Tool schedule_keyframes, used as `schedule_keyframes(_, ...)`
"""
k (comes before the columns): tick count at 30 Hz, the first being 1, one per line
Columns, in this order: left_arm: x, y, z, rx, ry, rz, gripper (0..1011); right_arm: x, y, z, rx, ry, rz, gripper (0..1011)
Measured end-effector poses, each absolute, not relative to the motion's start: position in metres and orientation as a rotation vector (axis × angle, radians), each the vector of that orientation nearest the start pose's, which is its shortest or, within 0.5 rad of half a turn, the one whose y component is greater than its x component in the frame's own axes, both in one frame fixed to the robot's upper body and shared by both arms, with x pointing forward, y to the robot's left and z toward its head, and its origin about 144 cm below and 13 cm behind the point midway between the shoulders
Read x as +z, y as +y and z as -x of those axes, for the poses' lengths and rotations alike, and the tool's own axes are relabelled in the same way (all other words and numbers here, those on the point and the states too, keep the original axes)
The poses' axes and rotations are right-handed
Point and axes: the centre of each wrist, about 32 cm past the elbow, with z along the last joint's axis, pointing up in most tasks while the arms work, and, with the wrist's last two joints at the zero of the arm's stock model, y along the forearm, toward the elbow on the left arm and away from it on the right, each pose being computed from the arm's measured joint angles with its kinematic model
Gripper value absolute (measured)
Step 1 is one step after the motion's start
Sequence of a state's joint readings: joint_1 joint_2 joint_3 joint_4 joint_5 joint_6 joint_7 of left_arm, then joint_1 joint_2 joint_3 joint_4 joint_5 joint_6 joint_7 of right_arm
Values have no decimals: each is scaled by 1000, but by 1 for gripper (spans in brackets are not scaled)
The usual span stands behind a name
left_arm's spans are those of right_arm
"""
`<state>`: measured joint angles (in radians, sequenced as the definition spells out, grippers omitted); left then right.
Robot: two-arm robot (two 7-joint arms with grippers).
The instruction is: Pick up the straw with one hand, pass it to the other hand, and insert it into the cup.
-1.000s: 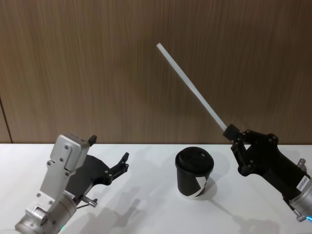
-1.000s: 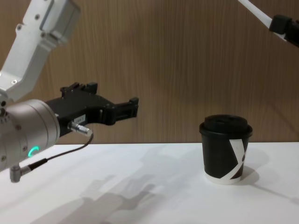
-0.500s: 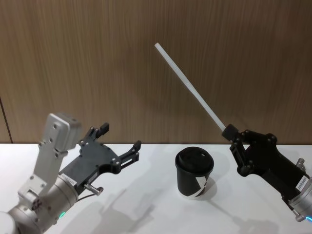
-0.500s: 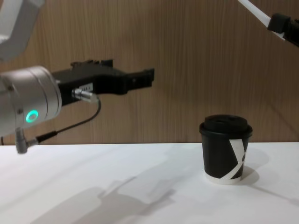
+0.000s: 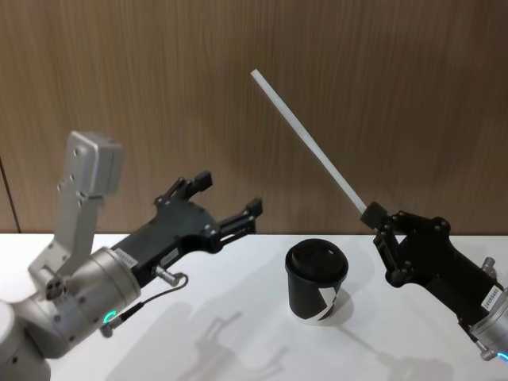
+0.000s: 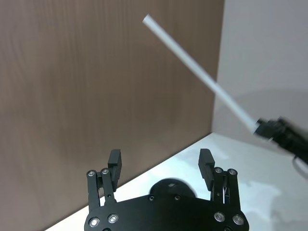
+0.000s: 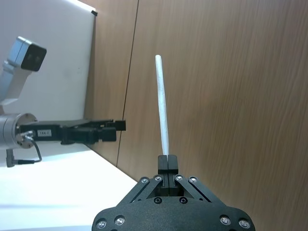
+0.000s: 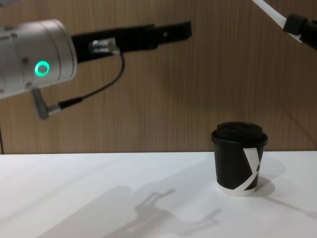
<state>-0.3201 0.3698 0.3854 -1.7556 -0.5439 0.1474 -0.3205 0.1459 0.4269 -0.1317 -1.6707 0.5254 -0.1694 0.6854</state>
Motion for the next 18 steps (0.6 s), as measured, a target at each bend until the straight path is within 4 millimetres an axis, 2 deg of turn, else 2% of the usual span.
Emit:
schedule_keyframes(7, 1295, 192, -507, 721, -20, 231, 1003, 1232, -299, -490, -713, -269, -249, 2)
schedule_keyframes(18, 1304, 183, -515, 659, 63, 261, 1003, 1232, -299, -490, -713, -269, -249, 2)
